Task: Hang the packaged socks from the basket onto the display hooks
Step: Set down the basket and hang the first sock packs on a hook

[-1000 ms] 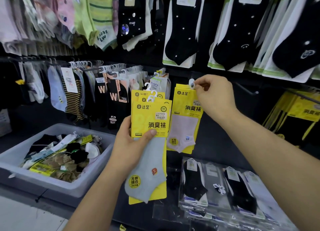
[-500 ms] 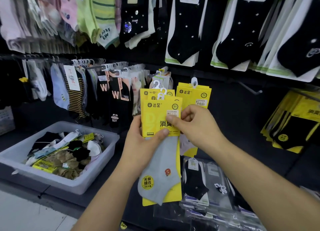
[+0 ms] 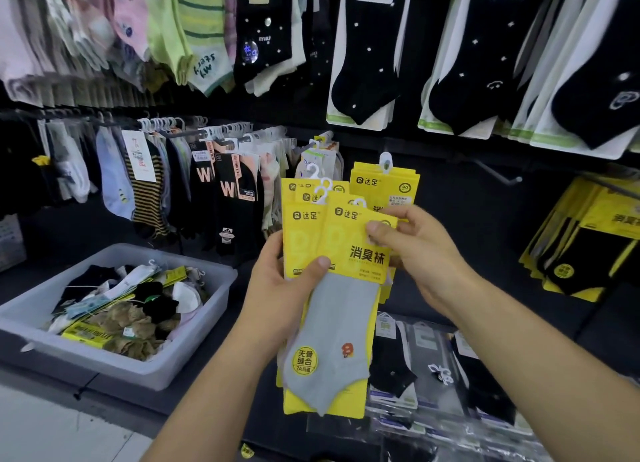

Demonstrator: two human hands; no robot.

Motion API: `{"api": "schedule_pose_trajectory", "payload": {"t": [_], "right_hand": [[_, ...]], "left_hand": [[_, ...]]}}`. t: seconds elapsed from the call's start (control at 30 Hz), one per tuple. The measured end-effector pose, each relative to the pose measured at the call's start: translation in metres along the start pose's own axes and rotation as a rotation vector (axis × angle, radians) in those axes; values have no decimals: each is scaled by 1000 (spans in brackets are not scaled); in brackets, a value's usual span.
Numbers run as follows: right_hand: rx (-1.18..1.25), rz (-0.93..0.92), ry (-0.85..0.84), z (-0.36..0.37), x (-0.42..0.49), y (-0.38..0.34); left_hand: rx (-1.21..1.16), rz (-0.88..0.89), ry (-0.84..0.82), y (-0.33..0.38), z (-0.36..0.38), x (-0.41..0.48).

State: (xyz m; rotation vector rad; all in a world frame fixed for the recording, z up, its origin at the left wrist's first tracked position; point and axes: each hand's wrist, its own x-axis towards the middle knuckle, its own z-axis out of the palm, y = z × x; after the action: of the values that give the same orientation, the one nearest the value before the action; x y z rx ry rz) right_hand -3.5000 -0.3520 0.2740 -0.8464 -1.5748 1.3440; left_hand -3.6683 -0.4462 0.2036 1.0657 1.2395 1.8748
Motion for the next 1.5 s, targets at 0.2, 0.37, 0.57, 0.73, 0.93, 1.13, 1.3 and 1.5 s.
{"api": "schedule_pose_trajectory", "payload": {"t": [0.2,0.37,0.57,0.73,0.93,1.13,1.3,1.5], "right_hand": [[-275,-128,44,-1,9,-17],[-251,-112,59,-4,13,-28],[-389,-238,256,-2,23,-44],[-494,-336,373,-10,36,-57],[-691,-439,338,-3,40,-59],[-1004,-559,348,-7,38,-49],[-901,-648,447,-6,20,-43],[-547,-273,196,15,-6,-27]], "left_hand": [[72,40,-45,-2,1,0],[86,59,-53,-1,0,1],[117,82,-23,0,-1,3],[146,95,24,2,-11,7],[250,168,99,8,-19,5],[198,174,97,14,-15,4],[115,91,42,14,-9,1],[5,66,6,18,-1,-2]]}}
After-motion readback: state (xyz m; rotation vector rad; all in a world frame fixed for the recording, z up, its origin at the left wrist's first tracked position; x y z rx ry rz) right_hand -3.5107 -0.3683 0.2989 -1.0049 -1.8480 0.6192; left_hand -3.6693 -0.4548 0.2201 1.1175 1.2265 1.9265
